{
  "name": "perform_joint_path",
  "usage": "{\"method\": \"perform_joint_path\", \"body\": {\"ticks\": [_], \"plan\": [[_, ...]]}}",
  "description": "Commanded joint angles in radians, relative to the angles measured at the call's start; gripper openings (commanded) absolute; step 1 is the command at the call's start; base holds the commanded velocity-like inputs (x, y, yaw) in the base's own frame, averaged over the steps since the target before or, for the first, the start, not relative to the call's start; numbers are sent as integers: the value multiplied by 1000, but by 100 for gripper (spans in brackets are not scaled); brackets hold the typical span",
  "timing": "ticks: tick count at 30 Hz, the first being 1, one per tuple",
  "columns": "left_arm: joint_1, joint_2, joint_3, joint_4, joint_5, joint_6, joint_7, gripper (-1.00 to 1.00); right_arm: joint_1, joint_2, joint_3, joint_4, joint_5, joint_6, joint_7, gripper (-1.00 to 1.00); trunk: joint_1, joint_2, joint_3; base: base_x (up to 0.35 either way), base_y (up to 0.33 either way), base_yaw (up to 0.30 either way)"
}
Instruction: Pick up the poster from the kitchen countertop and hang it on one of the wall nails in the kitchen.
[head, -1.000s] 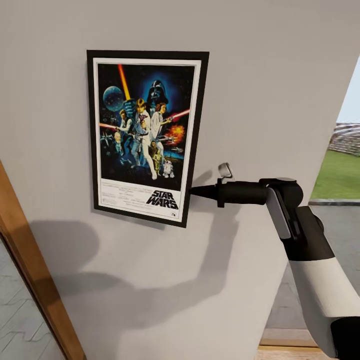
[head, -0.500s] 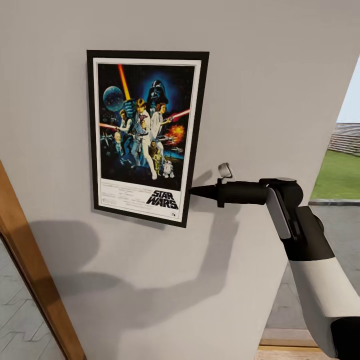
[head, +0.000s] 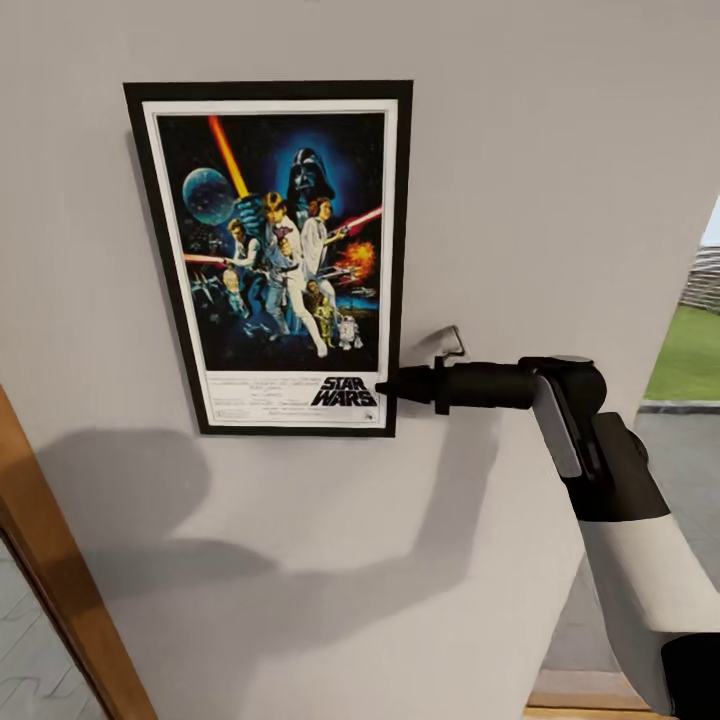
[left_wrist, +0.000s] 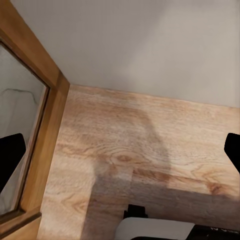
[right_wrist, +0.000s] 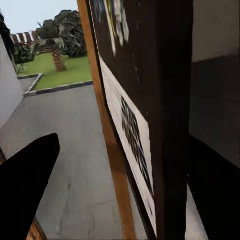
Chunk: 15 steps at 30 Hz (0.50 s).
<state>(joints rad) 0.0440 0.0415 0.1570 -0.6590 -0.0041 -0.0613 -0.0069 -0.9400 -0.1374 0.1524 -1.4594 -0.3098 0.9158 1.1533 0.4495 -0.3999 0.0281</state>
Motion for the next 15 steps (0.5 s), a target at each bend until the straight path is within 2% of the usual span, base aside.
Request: {"method": "perform_joint_path", "body": {"ticks": [1, 15], "plan": [[0, 0, 1, -1, 0, -2, -1, 100, 0, -1, 1, 0, -3, 5, 0, 100, 1, 0, 0, 18, 0, 0], [0, 0, 1, -1, 0, -3, -1, 100, 0, -2, 1, 1, -3, 6, -1, 100, 1, 0, 0, -11, 0, 0]]}}
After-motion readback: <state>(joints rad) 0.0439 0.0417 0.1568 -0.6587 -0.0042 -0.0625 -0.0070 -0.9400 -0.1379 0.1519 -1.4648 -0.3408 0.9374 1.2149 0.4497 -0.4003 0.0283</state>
